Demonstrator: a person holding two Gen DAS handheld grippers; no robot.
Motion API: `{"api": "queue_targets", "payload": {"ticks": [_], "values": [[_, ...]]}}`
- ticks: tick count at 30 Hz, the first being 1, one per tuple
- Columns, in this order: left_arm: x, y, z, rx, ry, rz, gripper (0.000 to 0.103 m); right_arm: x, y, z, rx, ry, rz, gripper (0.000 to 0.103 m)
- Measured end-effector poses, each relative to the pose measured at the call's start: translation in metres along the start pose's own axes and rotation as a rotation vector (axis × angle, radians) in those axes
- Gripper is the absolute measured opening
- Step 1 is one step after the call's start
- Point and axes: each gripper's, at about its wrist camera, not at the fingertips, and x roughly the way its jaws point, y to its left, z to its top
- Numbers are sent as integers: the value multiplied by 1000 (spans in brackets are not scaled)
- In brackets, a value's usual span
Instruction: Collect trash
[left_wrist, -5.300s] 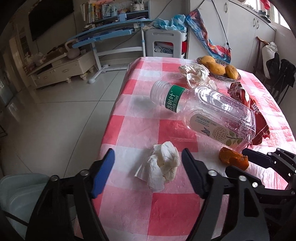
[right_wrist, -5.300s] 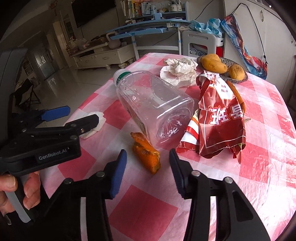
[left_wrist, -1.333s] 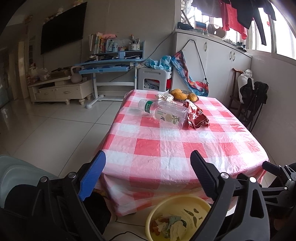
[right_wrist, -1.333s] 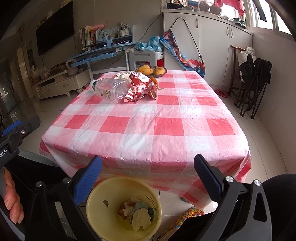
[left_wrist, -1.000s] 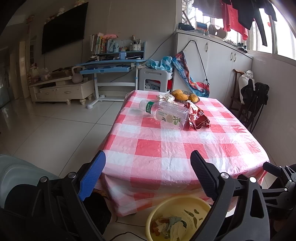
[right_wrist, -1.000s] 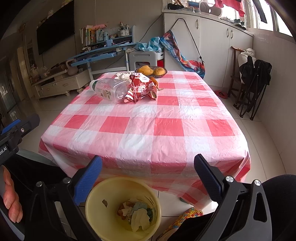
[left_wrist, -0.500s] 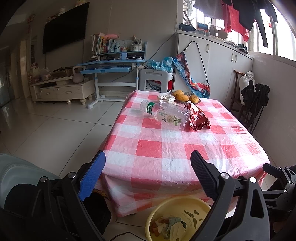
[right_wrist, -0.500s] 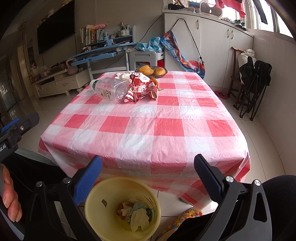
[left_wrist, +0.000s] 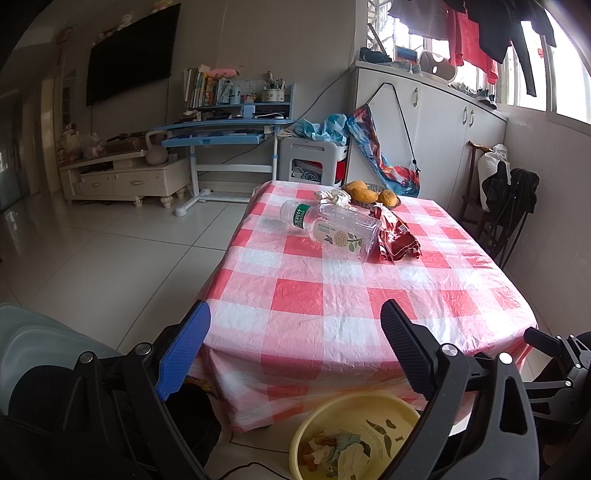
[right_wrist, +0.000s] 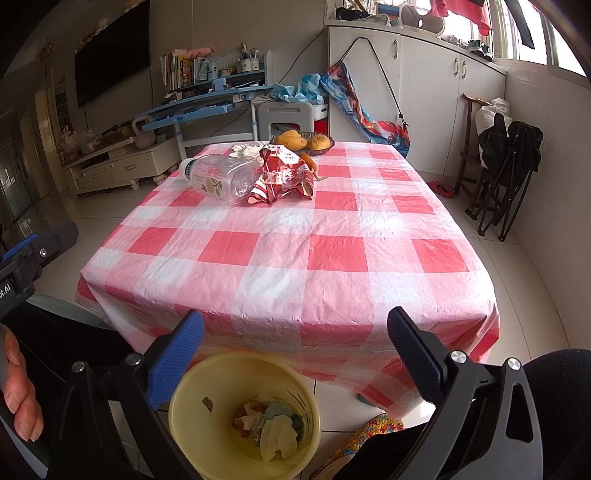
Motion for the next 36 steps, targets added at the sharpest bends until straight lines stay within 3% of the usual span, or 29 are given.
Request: {"api": "queue_targets", "payload": {"ticks": [36], "values": [[2, 2, 4, -14, -2, 8, 92, 0, 2, 0, -6, 0, -2, 95]]}}
